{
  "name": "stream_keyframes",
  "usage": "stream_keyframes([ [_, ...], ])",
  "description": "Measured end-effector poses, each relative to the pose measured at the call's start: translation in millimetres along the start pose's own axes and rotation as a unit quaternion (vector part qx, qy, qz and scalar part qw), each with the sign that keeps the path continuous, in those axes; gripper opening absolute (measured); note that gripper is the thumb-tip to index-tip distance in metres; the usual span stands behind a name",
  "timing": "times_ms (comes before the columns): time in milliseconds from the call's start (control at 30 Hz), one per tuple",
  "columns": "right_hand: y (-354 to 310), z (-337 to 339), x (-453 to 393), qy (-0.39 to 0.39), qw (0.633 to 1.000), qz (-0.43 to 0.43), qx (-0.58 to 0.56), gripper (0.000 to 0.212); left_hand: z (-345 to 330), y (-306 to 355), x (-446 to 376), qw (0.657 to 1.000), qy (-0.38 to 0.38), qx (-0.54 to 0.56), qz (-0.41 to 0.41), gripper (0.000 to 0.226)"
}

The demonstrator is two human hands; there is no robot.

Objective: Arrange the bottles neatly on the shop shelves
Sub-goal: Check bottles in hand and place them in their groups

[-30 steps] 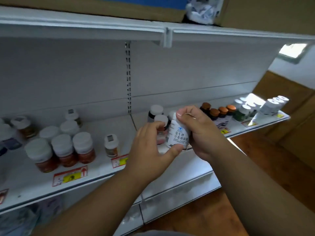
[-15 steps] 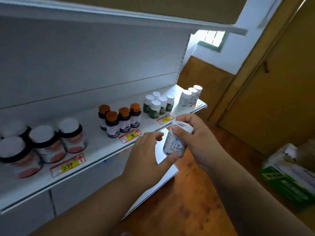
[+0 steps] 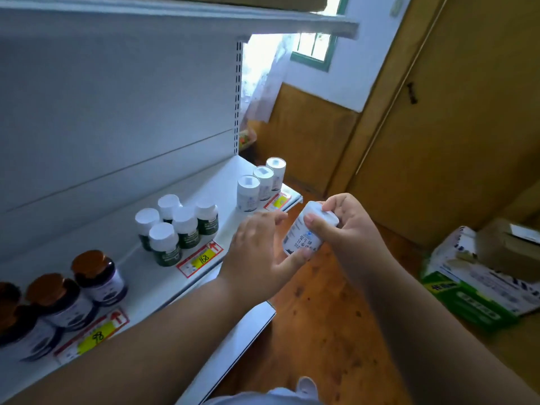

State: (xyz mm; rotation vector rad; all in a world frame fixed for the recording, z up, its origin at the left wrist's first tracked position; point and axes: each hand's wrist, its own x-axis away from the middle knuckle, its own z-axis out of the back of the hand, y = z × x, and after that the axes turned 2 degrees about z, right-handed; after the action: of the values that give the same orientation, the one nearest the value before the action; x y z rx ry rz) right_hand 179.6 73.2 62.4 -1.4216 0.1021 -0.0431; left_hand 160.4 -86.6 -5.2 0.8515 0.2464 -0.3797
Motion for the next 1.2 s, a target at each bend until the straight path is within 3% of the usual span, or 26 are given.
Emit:
stream_keyframes([
  [200, 26.9, 43.8, -113.6, -0.094, 0.994, 0.031, 0.052, 0.021, -51.8, -5.0, -70.8, 0.994, 0.074, -0.053, 0.061, 0.073],
  [333, 26.9, 47.4, -184.1, -0.167, 0.981, 0.066, 0.068, 0.020, -61.5, -12.7, -94.9, 0.978, 0.144, -0.073, 0.134, 0.051],
  [467, 19.6, 20.5, -240.9, -0.192, 0.971, 0.107, 0.095, 0.026, -59.6, -28.7, -106.8, 0.949, 0.208, -0.193, 0.140, 0.029],
  [600, 10.1, -23.1, -283.7, -0.209, 0.955, 0.153, 0.142, 0.025, -56.5, -46.9, -121.7, 0.931, 0.166, -0.297, 0.135, 0.039],
  [667, 9.5, -44.2, -298.7, -0.237, 0.925, 0.204, 0.218, 0.025, -58.2, -53.5, -128.5, 0.920, 0.139, -0.338, 0.141, 0.045],
  [800, 20.2, -77.7, -320.7, -0.329, 0.844, 0.274, 0.323, 0.026, -67.2, -63.2, -134.2, 0.903, 0.145, -0.381, 0.136, 0.031],
  [934, 39.2, -99.7, -331.9, -0.447, 0.760, 0.274, 0.384, 0.026, -73.1, -66.9, -136.3, 0.903, 0.164, -0.373, 0.138, 0.037],
  [1034, 43.2, -104.6, -331.3, -0.493, 0.701, 0.290, 0.426, 0.016, -72.9, -64.5, -135.4, 0.900, 0.152, -0.375, 0.159, 0.043],
  [1200, 43.7, -107.0, -334.1, -0.509, 0.678, 0.305, 0.434, 0.016, -73.6, -60.1, -137.8, 0.897, 0.151, -0.369, 0.190, 0.045],
])
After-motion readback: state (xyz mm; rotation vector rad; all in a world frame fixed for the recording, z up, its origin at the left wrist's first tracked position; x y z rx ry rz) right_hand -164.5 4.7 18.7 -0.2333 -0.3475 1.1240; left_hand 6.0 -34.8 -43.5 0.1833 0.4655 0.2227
